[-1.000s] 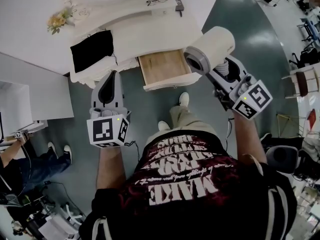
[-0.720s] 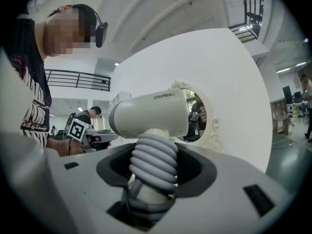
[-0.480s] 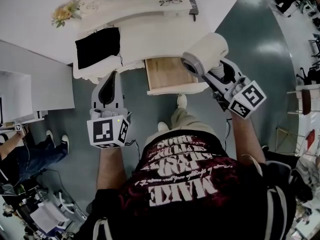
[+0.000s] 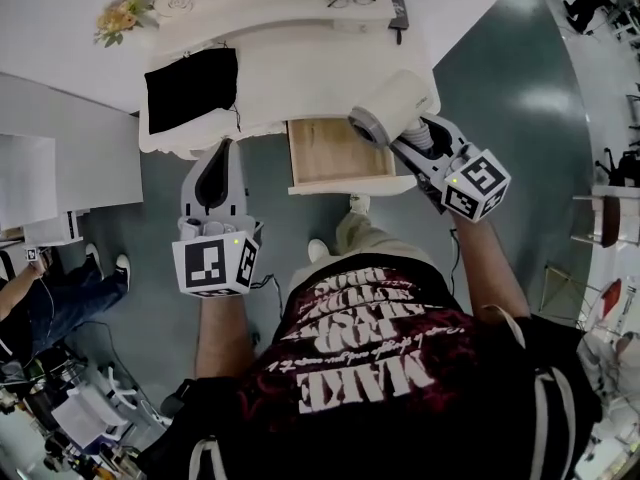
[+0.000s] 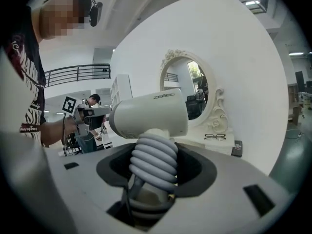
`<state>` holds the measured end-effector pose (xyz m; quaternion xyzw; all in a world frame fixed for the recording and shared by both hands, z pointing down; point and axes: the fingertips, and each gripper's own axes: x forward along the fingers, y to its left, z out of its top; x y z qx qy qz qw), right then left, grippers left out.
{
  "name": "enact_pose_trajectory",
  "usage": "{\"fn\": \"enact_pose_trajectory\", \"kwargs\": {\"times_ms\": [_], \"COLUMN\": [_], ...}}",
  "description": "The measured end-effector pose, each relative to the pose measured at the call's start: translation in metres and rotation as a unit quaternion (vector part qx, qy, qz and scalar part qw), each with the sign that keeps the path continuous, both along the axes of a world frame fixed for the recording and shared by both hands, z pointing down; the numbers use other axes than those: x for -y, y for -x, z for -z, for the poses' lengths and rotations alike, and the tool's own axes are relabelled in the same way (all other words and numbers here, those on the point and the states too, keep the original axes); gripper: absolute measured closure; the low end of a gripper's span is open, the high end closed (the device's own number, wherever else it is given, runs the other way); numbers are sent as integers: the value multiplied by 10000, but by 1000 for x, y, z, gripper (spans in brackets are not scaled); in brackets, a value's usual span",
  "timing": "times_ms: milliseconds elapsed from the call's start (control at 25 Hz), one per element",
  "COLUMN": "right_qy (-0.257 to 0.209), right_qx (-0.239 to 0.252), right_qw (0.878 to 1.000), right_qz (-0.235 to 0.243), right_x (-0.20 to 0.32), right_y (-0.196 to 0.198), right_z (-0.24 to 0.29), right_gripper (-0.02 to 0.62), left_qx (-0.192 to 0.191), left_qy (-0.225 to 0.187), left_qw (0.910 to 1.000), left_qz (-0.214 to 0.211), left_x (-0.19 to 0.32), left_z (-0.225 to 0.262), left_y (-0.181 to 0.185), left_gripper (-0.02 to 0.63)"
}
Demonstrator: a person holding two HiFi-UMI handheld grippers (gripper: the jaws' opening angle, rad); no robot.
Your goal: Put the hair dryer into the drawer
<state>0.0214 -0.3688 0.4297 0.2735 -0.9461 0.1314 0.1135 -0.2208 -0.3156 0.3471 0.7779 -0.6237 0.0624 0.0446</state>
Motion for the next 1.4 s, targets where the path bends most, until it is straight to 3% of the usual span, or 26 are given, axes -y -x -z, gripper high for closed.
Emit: {"fn": "enact_pose_trajectory", "kwargs": {"times_ms": [360,760,1120,1400], "right_qy": [633,1326,1873,2181], "right_qx": [-499,-1142,-1709,-2441], "right_qw": [9964,9827,9638,9378], "right_qz": [271,603,828,1156], "right_x": [18,5,-5,-12], "right_y": [8,16,19,13], "right_z": [-89,-191,-276,-337], "right_gripper": [364,364,364,364], "left_qx": [-4,29,44,86], "left_qy": [250,570,819,957], "left_qw": [9996,9982,9962,9947], "left_qz": [92,205,282,372], "left_x": [12,1,-12,-22], "left_z": [-29,-52,-72,-77], "left_y": [-5,1,9,16], "left_gripper": [601,601,601,601]}}
